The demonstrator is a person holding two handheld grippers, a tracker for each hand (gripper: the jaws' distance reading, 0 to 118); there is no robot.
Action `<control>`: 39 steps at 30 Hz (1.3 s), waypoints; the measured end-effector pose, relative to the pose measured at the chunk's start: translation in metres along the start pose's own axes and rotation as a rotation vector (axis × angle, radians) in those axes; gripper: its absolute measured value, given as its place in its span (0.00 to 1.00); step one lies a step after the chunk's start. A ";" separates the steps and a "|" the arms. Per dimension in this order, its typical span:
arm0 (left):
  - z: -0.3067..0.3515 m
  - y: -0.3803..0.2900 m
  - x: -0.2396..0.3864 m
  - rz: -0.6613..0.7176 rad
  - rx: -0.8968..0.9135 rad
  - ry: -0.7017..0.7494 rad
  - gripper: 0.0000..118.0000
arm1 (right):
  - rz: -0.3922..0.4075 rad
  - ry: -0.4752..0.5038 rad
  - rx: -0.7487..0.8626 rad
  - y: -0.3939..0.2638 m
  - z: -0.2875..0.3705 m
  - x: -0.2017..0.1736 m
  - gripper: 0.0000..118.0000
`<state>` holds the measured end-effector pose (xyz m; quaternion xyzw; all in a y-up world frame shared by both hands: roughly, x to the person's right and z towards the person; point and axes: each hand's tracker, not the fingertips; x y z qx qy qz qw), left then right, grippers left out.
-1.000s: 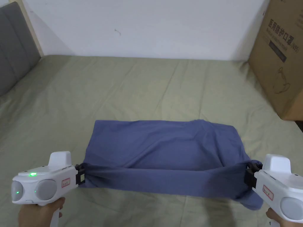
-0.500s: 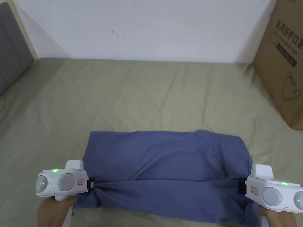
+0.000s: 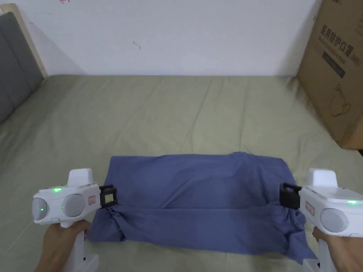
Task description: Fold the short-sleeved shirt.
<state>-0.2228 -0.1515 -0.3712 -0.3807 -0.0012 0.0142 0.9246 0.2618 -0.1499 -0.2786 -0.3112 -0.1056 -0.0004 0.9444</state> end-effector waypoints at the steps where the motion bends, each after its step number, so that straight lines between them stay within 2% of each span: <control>1: 0.017 0.002 0.002 -0.009 0.049 0.004 0.71 | 0.000 0.011 0.049 0.007 0.016 0.003 0.70; 7: 0.099 -0.006 0.011 -0.022 0.293 -0.014 0.71 | -0.014 0.045 0.259 0.017 0.109 -0.011 0.70; 11: 0.126 -0.027 0.019 -0.045 0.387 -0.011 0.70 | -0.032 0.048 0.313 0.009 0.145 -0.017 0.70; 13: 0.133 -0.038 0.024 -0.074 0.409 0.008 0.66 | -0.036 0.047 0.329 0.001 0.148 -0.015 0.69; 15: 0.136 -0.047 0.028 -0.084 0.423 0.022 0.56 | -0.029 0.039 0.344 -0.004 0.155 -0.017 0.65; 16: 0.138 -0.050 0.030 -0.082 0.429 0.025 0.49 | -0.018 0.025 0.360 -0.007 0.158 -0.019 0.62; 17: 0.140 -0.053 0.030 -0.074 0.435 0.018 0.34 | -0.003 0.018 0.367 -0.009 0.158 -0.020 0.53; 19: 0.141 -0.057 0.030 -0.045 0.454 -0.022 0.08 | 0.007 0.013 0.374 -0.013 0.161 -0.023 0.30; 20: 0.141 -0.059 0.030 -0.038 0.457 -0.025 0.02 | 0.011 0.007 0.377 -0.015 0.162 -0.024 0.09; 21: 0.142 -0.060 0.031 -0.037 0.459 -0.022 0.01 | 0.021 -0.006 0.385 -0.016 0.162 -0.025 0.00; 24: 0.142 -0.060 0.032 -0.046 0.457 -0.042 0.00 | 0.040 -0.007 0.388 -0.017 0.162 -0.027 0.00; 29: 0.131 -0.057 0.028 -0.056 0.401 -0.062 0.00 | 0.027 -0.005 0.381 -0.017 0.157 -0.027 0.00; 39: 0.029 -0.046 0.000 0.007 0.039 -0.037 0.00 | 0.000 0.001 0.334 -0.011 0.132 -0.023 0.00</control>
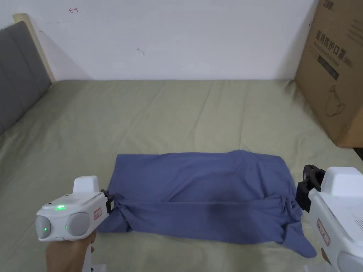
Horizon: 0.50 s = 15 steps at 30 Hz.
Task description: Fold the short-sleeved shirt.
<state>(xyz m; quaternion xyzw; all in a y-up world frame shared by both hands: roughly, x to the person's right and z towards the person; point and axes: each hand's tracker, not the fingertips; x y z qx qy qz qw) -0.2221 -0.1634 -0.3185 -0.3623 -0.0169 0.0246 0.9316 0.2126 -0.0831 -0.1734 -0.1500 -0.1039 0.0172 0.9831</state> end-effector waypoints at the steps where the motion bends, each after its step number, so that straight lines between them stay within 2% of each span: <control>1: -0.014 0.000 -0.004 0.011 -0.071 0.001 0.03 | -0.001 -0.002 -0.005 -0.001 -0.004 0.000 0.00; 3: -0.033 -0.003 -0.013 0.054 -0.117 0.010 0.14 | -0.004 -0.004 -0.021 -0.003 -0.008 0.000 0.00; 4: -0.042 -0.005 -0.016 0.059 -0.169 0.035 0.26 | -0.007 -0.003 -0.028 -0.005 -0.011 0.001 0.00; 5: -0.051 -0.008 -0.019 0.063 -0.199 0.057 0.50 | -0.009 -0.002 -0.038 -0.006 -0.014 0.002 0.00; 6: -0.058 -0.010 -0.020 0.063 -0.221 0.077 0.66 | -0.010 -0.002 -0.047 -0.007 -0.015 0.002 0.00; 7: -0.065 -0.012 -0.021 0.056 -0.249 0.094 0.76 | -0.010 0.000 -0.058 -0.009 -0.017 0.002 0.00; 8: -0.070 -0.015 -0.023 0.057 -0.262 0.097 0.81 | -0.010 -0.001 -0.066 -0.010 -0.019 0.003 0.00; 12: -0.090 -0.025 -0.028 0.068 -0.308 0.108 0.79 | -0.007 -0.007 -0.094 -0.017 -0.026 0.006 0.00; 13: -0.095 -0.027 -0.029 0.066 -0.344 0.126 0.74 | -0.008 -0.010 -0.101 -0.019 -0.028 0.007 0.00; 15: -0.101 -0.034 -0.029 0.071 -0.365 0.132 0.51 | -0.014 -0.016 -0.119 -0.022 -0.030 0.010 0.00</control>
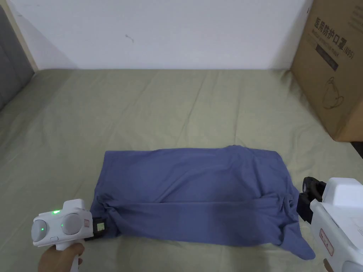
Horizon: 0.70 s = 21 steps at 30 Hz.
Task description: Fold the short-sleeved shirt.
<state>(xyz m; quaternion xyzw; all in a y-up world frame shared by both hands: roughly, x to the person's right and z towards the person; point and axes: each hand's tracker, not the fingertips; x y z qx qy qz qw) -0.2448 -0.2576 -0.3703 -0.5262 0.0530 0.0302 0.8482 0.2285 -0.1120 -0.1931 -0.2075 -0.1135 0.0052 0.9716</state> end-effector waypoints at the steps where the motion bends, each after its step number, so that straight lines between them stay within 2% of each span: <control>1: -0.002 -0.004 0.000 -0.005 -0.010 -0.020 0.44 | -0.005 -0.002 -0.008 -0.002 -0.002 0.002 0.00; 2: -0.004 -0.008 0.000 -0.010 -0.007 -0.038 0.41 | -0.009 -0.004 -0.019 -0.003 -0.005 0.004 0.00; 3: -0.002 -0.010 0.002 -0.014 0.011 -0.024 0.34 | -0.011 -0.006 -0.030 -0.005 -0.007 0.005 0.00; 5: 0.005 -0.010 0.005 -0.037 0.031 -0.037 0.03 | -0.023 -0.014 -0.061 -0.010 -0.013 0.010 0.00; 7: 0.007 -0.011 0.009 -0.062 0.039 -0.065 0.02 | -0.056 -0.026 -0.115 -0.019 -0.025 0.017 0.03; 8: 0.007 -0.011 0.011 -0.072 0.036 -0.059 0.02 | -0.072 -0.031 -0.142 -0.024 -0.032 0.021 0.12; 10: 0.015 -0.011 0.010 -0.113 0.088 -0.049 0.02 | -0.080 -0.049 -0.247 -0.039 -0.052 0.029 0.45; 11: 0.021 -0.011 0.009 -0.105 0.104 -0.053 0.02 | -0.085 -0.037 -0.302 -0.046 -0.063 0.033 0.56; 12: 0.027 -0.009 0.007 -0.094 0.117 -0.075 0.02 | -0.109 -0.046 -0.347 -0.056 -0.073 0.037 0.60; 13: 0.033 -0.009 0.004 -0.086 0.126 -0.086 0.02 | -0.125 -0.038 -0.390 -0.067 -0.082 0.040 0.60; 14: 0.037 -0.007 0.003 -0.081 0.134 -0.094 0.02 | -0.128 -0.042 -0.433 -0.075 -0.090 0.043 0.71; 19: 0.055 -0.002 0.003 -0.088 0.163 -0.111 0.02 | -0.180 -0.047 -0.577 -0.119 -0.112 0.050 0.72; 21: 0.054 -0.001 0.004 -0.090 0.162 -0.114 0.02 | -0.227 -0.026 -0.587 -0.129 -0.114 0.051 0.66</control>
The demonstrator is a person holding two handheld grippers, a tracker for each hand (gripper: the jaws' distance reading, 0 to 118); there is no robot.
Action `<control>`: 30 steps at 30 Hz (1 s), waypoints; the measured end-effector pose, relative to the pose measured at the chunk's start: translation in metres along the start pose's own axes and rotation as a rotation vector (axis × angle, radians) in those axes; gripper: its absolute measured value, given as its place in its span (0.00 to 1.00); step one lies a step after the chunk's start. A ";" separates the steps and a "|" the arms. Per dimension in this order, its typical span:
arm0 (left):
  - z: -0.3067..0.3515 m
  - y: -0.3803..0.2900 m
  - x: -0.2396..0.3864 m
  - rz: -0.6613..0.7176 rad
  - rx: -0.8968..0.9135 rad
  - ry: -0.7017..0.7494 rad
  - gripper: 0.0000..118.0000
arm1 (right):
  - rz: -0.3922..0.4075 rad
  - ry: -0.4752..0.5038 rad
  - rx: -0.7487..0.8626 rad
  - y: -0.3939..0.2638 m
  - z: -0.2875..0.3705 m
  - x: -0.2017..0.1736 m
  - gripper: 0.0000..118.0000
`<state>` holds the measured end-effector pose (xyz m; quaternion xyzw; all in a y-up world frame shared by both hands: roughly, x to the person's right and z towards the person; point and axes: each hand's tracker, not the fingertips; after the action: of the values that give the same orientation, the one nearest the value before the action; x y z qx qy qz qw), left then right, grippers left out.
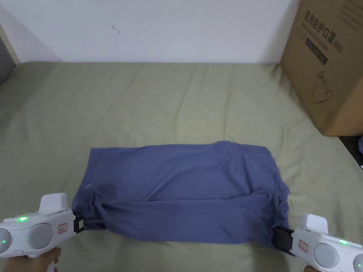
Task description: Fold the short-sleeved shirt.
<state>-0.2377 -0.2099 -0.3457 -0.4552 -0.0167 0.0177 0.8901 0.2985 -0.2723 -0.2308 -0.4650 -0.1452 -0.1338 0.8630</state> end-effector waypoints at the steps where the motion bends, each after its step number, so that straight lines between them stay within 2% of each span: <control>1: -0.001 0.000 0.000 -0.002 -0.002 0.001 0.02 | -0.009 0.008 -0.004 -0.001 -0.001 0.001 0.61; 2: -0.001 -0.001 0.001 -0.004 -0.006 0.005 0.02 | -0.018 0.024 -0.005 -0.004 -0.006 0.005 0.47; 3: -0.002 -0.002 0.001 -0.004 -0.009 0.006 0.02 | -0.014 0.040 -0.002 -0.005 -0.008 0.006 0.29; 4: -0.004 -0.003 0.000 -0.005 -0.012 0.007 0.02 | -0.013 0.038 -0.003 -0.004 -0.008 0.005 0.06; 9: -0.002 -0.006 -0.006 -0.024 -0.019 0.012 0.02 | 0.016 0.028 0.076 -0.003 0.016 0.008 0.05; 14: 0.011 -0.003 -0.022 0.025 -0.006 -0.017 0.02 | 0.057 0.035 0.130 -0.003 0.055 0.013 0.05; 20: 0.032 -0.014 -0.036 0.040 0.004 -0.030 0.02 | 0.067 0.035 0.163 -0.018 0.090 0.027 0.05; 25: 0.049 -0.054 -0.045 0.052 -0.036 -0.049 0.02 | 0.058 0.049 0.135 -0.047 0.104 0.041 0.05; 30: 0.032 -0.083 -0.053 0.083 -0.100 -0.041 0.02 | 0.048 0.026 0.049 -0.067 0.077 0.048 0.05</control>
<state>-0.2912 -0.2351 -0.2602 -0.4988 -0.0168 0.0629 0.8643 0.3089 -0.2480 -0.1211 -0.4452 -0.1260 -0.1156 0.8790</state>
